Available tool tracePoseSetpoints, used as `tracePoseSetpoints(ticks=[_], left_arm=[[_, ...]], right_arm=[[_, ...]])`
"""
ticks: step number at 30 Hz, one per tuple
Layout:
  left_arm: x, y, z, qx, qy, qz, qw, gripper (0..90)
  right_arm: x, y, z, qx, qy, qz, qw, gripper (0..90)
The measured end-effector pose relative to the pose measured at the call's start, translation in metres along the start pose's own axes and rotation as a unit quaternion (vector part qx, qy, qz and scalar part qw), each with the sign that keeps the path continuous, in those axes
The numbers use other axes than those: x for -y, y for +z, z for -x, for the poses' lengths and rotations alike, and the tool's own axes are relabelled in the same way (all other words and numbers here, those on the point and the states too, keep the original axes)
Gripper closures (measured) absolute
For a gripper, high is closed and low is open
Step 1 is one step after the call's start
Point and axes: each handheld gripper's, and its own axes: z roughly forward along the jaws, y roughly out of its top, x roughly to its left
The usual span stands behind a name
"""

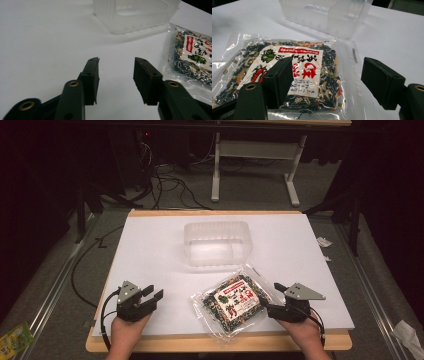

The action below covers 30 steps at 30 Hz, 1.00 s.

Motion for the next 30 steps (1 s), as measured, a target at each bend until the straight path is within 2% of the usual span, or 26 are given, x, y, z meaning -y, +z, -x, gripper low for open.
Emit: tracePoseSetpoints(ticks=[3,7,8,10,17,20,22,25,26,29,30], left_arm=[[0.001,0.0,0.001,-0.005,-0.003,-0.002,1.0,69.8],[0.001,-0.002,0.002,-0.016,-0.003,-0.002,0.9999,80.6],[0.001,-0.002,0.002,-0.019,-0.002,-0.002,0.9998,80.6],[0.001,-0.001,0.001,-0.024,-0.006,-0.003,0.9997,89.1],[-0.001,0.008,0.007,-0.031,-0.003,-0.016,0.9994,90.0],[-0.002,0.022,0.018,-0.03,0.004,-0.032,0.999,90.0],[-0.003,0.033,0.028,-0.029,0.016,-0.043,0.9985,90.0],[-0.002,0.044,0.04,-0.016,0.028,-0.063,0.9975,90.0],[0.0,0.048,0.046,-0.007,0.028,-0.071,0.9971,90.0],[0.002,0.048,0.05,0.0,0.023,-0.077,0.9968,90.0],[0.003,0.048,0.052,0.004,0.025,-0.082,0.9963,90.0]], right_arm=[[0.001,-0.001,-0.001,0.002,0.003,0.001,1.0,25.0],[0.002,-0.003,0.001,0.001,0.008,0.005,1.0,24.0],[0.002,-0.004,0.001,0.0,0.013,0.004,0.9999,23.7],[0.003,-0.002,0.003,-0.001,0.018,-0.001,0.9998,23.3],[0.005,-0.001,0.006,0.0,0.029,-0.001,0.9996,23.2],[0.005,0.0,0.007,-0.003,0.033,-0.001,0.9994,23.5],[0.006,0.002,0.007,-0.006,0.036,-0.01,0.9993,23.6],[0.007,0.003,0.006,-0.006,0.033,-0.011,0.9994,23.9],[0.007,0.002,0.006,-0.006,0.032,-0.012,0.9994,24.0],[0.008,0.0,0.005,-0.005,0.033,-0.016,0.9993,24.4],[0.01,-0.003,0.002,0.0,0.013,-0.019,0.9997,24.7]])
